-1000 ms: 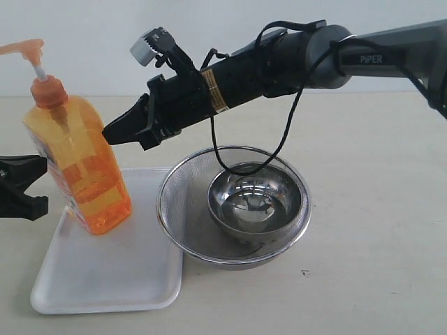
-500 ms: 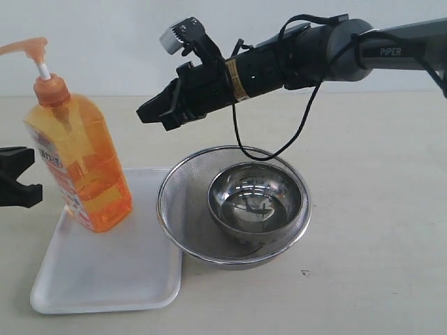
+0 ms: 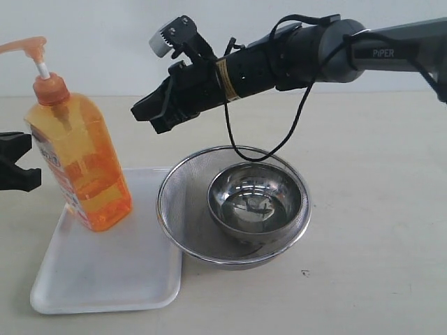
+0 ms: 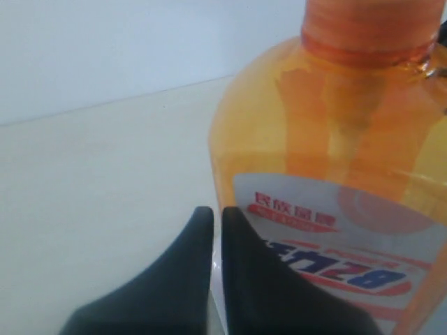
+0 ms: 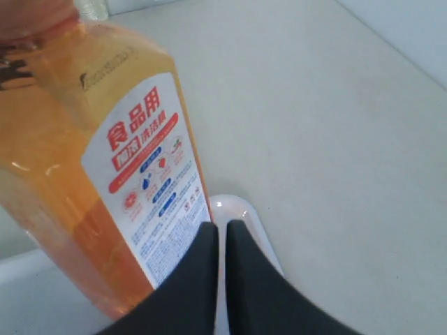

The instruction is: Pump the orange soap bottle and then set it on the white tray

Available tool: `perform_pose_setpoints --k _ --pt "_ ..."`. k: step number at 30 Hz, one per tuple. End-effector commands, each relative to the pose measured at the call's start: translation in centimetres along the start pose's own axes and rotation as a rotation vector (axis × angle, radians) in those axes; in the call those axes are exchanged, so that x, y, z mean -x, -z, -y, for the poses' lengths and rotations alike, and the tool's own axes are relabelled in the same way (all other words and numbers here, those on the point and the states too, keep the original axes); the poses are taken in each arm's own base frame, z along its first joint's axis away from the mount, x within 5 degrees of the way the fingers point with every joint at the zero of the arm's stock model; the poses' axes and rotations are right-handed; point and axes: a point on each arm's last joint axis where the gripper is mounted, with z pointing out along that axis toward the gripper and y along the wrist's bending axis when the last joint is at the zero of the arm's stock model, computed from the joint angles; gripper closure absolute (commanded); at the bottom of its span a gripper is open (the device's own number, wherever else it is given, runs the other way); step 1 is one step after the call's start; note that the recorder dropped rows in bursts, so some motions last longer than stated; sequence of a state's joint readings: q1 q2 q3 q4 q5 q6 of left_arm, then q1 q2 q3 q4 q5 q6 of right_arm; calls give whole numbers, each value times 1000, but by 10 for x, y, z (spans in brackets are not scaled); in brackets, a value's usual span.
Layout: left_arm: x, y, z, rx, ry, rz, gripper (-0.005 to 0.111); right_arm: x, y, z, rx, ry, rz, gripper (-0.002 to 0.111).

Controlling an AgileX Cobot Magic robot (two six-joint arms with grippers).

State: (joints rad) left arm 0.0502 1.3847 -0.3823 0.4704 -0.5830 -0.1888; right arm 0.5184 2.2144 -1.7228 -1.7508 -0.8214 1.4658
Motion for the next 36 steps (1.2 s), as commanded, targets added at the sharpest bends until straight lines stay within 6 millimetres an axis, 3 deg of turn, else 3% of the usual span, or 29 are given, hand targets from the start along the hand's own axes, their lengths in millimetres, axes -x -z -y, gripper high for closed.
perform_pose_setpoints --k 1,9,22,36 --pt "3 -1 -2 10 3 8 102 8 -9 -12 21 41 10 108" --pt "3 -1 -1 4 -6 9 102 13 -26 -33 63 76 6 108" --pt "17 -5 1 -58 -30 76 102 14 -25 -42 163 41 14 108" --pt "4 -21 7 -147 -4 53 102 16 -24 -46 205 42 19 108"
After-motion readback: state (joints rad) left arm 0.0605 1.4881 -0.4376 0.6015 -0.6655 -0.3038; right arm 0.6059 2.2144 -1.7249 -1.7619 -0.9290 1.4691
